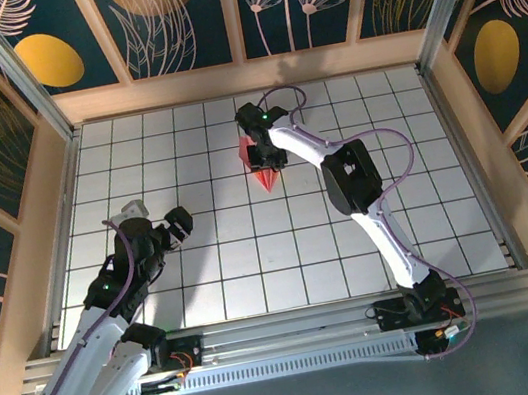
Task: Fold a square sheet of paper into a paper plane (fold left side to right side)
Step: Place the paper plane at the top-center of the table.
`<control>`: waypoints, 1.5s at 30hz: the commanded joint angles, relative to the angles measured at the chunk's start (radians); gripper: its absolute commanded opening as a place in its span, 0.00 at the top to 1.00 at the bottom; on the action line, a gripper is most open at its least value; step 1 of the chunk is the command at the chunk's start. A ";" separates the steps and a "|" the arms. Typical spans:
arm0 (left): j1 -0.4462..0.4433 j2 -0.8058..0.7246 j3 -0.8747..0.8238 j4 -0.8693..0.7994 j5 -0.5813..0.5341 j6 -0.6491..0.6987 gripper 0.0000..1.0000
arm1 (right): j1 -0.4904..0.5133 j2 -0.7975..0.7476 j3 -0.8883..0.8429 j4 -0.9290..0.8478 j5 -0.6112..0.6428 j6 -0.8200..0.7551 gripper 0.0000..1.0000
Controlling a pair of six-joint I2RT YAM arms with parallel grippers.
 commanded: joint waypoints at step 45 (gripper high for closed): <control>0.001 0.035 0.022 0.012 0.017 -0.014 0.08 | 0.021 -0.109 -0.047 -0.082 0.087 -0.017 0.53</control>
